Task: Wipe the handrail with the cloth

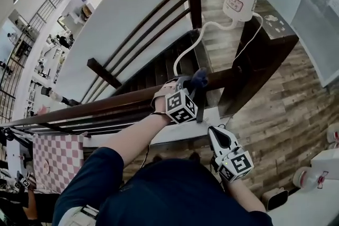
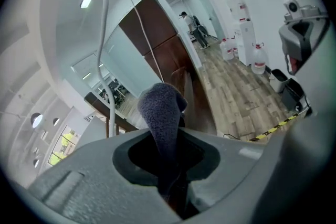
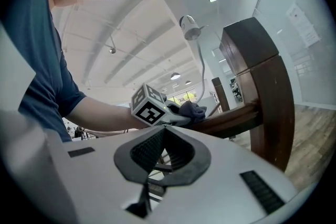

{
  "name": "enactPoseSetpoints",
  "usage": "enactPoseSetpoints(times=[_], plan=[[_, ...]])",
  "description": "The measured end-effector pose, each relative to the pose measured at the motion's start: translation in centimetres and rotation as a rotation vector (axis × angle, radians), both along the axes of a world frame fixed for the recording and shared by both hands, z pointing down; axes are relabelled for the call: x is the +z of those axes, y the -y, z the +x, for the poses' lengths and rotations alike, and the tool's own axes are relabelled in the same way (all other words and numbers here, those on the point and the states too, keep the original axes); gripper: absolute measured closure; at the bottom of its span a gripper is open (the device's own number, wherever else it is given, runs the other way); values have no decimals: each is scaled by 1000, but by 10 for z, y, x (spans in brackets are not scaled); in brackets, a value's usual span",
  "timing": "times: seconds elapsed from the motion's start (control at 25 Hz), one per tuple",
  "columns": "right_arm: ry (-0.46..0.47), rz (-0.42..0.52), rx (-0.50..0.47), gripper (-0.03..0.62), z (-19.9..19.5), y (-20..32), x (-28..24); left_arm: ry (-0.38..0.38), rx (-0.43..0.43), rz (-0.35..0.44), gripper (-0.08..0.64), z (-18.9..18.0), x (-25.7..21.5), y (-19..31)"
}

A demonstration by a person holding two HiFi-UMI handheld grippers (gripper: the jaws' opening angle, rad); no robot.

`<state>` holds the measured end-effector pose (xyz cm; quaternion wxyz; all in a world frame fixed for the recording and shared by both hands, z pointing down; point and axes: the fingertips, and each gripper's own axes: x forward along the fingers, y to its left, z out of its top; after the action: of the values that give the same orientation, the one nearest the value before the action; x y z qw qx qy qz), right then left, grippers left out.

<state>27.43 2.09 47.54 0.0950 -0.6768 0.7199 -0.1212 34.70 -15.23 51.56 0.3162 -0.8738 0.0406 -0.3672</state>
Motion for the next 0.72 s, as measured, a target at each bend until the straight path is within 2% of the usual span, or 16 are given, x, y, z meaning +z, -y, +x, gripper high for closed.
enactPoseSetpoints(times=[0.44,0.72], plan=[[11,-23,85,581,32,-34,11,-1,102,10,488,97,0,-48],[25,-42,83,581,36,-40,15,2,123,15,488,124,-3,-67]])
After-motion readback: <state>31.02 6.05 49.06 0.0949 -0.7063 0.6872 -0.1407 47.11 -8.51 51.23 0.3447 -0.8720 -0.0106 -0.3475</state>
